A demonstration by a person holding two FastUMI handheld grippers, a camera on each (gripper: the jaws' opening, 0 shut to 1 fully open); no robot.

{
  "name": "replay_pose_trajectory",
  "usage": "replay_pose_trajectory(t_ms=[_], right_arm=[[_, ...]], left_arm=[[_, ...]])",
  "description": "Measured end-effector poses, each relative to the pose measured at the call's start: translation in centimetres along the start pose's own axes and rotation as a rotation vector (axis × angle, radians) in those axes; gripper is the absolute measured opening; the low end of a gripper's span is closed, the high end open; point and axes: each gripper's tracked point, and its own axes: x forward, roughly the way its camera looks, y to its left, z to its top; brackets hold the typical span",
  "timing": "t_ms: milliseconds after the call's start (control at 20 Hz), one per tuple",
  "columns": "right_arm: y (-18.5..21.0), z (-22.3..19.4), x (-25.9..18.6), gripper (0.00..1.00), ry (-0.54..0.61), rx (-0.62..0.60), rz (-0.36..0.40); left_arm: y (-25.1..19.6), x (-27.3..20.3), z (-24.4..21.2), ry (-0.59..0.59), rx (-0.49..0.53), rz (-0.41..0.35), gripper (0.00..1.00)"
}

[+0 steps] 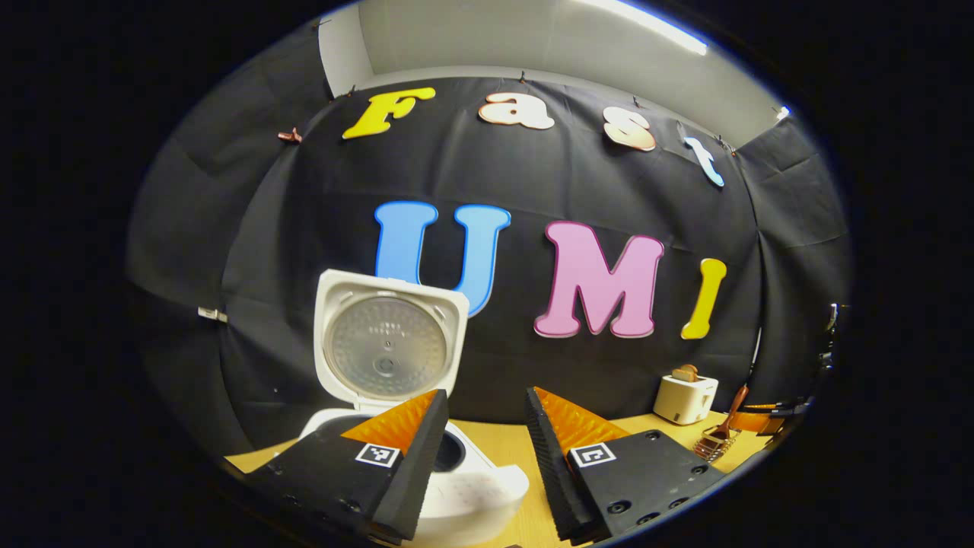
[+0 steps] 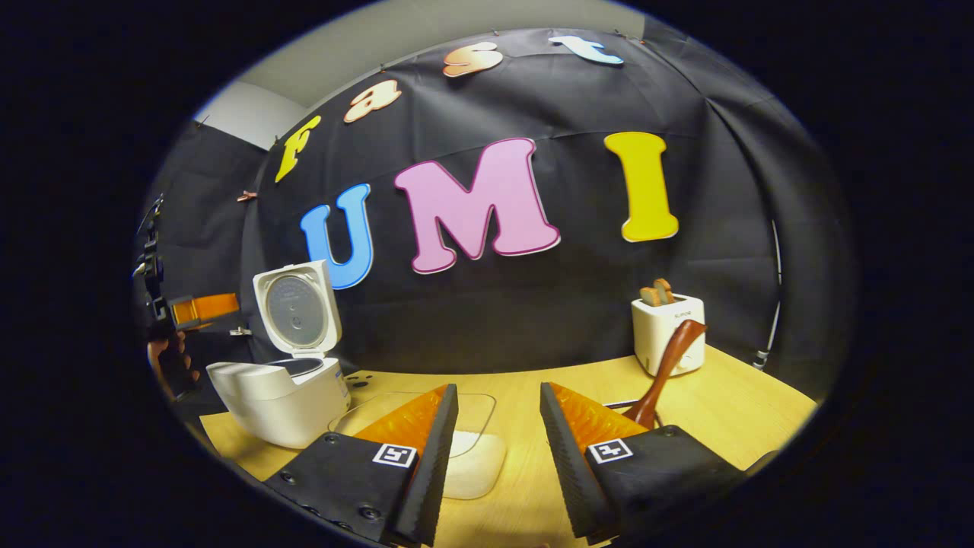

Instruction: Close the left gripper, press the button to open the rice cooker; take a wooden spoon from the chopstick holder with the right hand, scoop a spoonful of rice and pour it into the rice cooker, then put the wooden spoon back into the chopstick holder.

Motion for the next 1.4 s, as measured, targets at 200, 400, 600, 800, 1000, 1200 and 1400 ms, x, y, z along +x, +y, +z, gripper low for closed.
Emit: replay_pose_trajectory(t_ms=[200,400,600,800,1000,1200,1400], right_arm=[[2.1,-0.2,0.9,0.70,0.006,0.003,0.046],[3.5,-0.3,0.5,0.77,0.001,-0.006,0.072],[4.1,0.0,0.0,0.79,-0.010,-0.016,0.083],[4.0,-0.1,-0.4,0.79,-0.010,-0.020,0.081],[3.7,-0.6,-1.2,0.79,0.000,-0.029,0.074],[3.5,-0.9,-1.8,0.79,0.001,-0.023,0.065],[3.9,-1.2,-2.3,0.79,0.006,-0.025,0.065]], left_arm=[[1.9,3.1,3.6,-0.081,0.078,0.021,0.67],[3.9,7.1,5.7,-0.113,0.108,0.063,0.67],[5.8,11.5,7.4,-0.160,0.178,0.133,0.83],[7.4,16.6,7.8,-0.155,0.193,0.176,0.96],[9.4,20.8,7.7,-0.105,0.214,0.222,0.96],[11.3,23.5,7.8,-0.083,0.208,0.259,0.96],[12.8,25.2,6.1,-0.034,0.248,0.281,0.96]])
